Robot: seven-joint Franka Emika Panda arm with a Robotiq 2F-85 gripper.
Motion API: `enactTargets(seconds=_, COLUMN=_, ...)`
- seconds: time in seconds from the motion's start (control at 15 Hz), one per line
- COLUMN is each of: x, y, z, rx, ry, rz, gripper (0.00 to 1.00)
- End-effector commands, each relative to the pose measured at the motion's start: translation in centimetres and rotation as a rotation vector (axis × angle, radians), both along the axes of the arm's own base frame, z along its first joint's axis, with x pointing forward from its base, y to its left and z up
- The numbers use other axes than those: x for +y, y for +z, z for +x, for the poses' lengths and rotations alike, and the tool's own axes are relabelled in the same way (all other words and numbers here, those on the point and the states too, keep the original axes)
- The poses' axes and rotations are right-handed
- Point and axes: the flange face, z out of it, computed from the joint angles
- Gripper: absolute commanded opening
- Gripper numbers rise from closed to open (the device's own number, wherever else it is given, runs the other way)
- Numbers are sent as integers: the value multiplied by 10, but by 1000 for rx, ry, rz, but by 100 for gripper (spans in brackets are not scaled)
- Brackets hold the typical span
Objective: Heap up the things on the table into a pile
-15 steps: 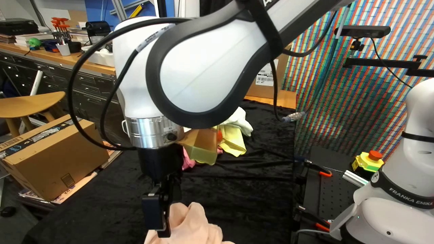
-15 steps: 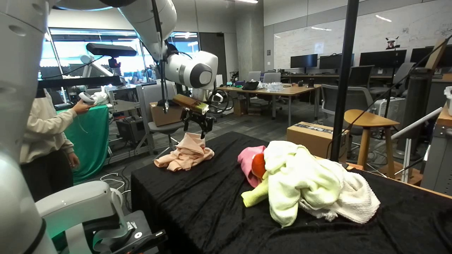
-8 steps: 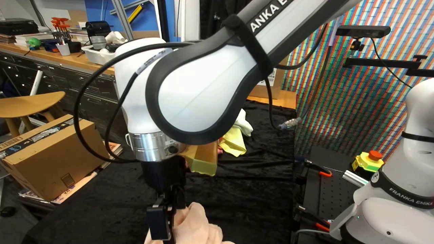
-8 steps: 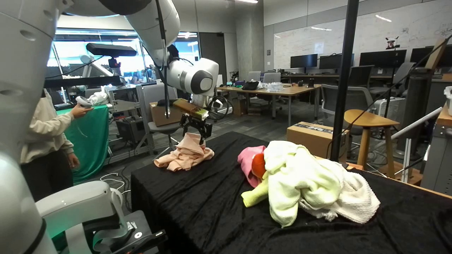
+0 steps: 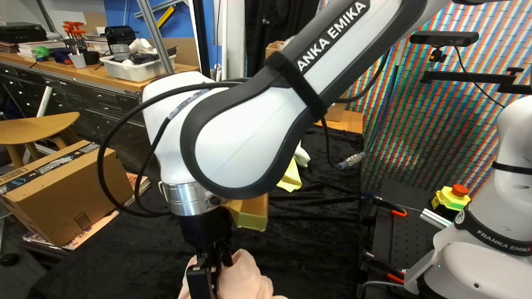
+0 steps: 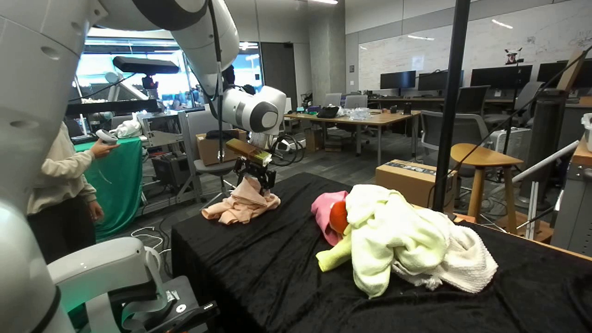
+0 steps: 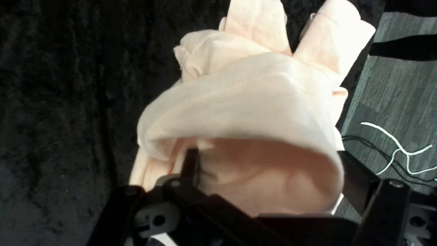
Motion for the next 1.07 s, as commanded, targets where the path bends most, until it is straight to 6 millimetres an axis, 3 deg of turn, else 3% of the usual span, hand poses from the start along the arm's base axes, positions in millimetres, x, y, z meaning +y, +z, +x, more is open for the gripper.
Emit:
enactTargets(seconds=0.0, x=4, y=-5, z=0, rx=-24, ry=5, rz=2, gripper=100)
enactTargets(seconds=0.4, x=3, y=-6, z=-1, rx=-34, ry=21, rz=2, gripper=99)
enactTargets(seconds=0.47, x=3, y=-6, z=0, rx=-33, ry=27, rz=4, gripper=83)
enactTargets(seconds=0.53, x=3, y=-5, z=0, rx=-32, ry=31, rz=4, gripper=74)
enactTargets(seconds=0.6, x=3, y=-5, z=0, rx=-31, ry=35, rz=5, gripper=71)
enactTargets(seconds=1.0, x=0, y=-3, z=4, rx=4, ry=41, rz=20, gripper=23)
